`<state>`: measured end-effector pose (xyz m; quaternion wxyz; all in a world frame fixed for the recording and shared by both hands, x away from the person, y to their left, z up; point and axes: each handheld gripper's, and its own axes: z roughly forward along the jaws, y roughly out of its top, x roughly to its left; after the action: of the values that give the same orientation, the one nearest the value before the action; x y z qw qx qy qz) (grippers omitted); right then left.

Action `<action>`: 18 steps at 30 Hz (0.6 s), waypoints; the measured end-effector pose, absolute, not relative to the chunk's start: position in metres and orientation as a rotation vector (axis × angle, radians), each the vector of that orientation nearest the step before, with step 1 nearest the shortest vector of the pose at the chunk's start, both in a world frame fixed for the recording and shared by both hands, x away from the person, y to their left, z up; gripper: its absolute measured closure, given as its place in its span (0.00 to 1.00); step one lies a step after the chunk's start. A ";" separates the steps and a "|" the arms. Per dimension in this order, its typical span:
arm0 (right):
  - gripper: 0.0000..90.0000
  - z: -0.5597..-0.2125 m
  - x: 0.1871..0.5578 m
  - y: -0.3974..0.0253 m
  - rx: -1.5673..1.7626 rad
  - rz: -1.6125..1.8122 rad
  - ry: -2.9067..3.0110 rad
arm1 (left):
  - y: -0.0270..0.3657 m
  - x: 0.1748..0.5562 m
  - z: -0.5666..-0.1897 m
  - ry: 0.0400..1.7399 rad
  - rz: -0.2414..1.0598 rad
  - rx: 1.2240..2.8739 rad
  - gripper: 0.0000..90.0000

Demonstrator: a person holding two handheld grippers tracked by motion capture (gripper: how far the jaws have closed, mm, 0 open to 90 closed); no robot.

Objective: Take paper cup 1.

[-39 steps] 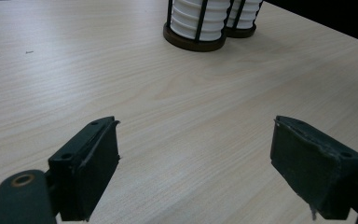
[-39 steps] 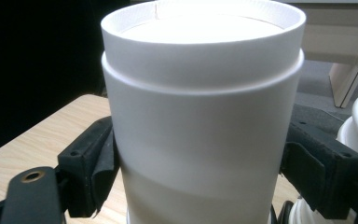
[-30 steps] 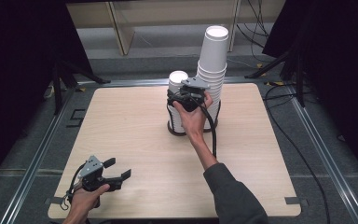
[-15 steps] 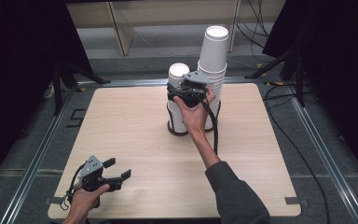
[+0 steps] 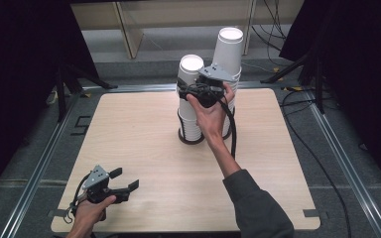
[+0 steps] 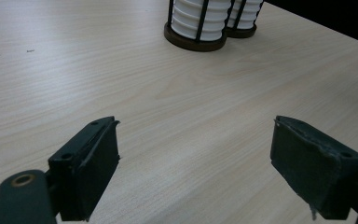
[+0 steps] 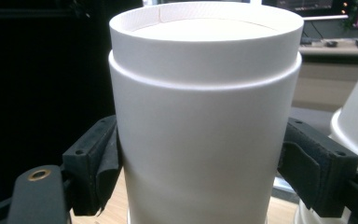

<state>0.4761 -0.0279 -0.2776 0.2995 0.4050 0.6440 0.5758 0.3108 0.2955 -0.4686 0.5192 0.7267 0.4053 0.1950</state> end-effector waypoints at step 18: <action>0.22 -0.254 0.420 -0.031 0.899 1.701 1.825 | 0.297 0.312 -0.468 0.939 0.476 1.734 0.16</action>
<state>0.4204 -0.0306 -0.2541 0.2424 0.3288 0.6677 0.6223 0.3119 0.2970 -0.4677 0.5284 0.7258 0.3930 0.1991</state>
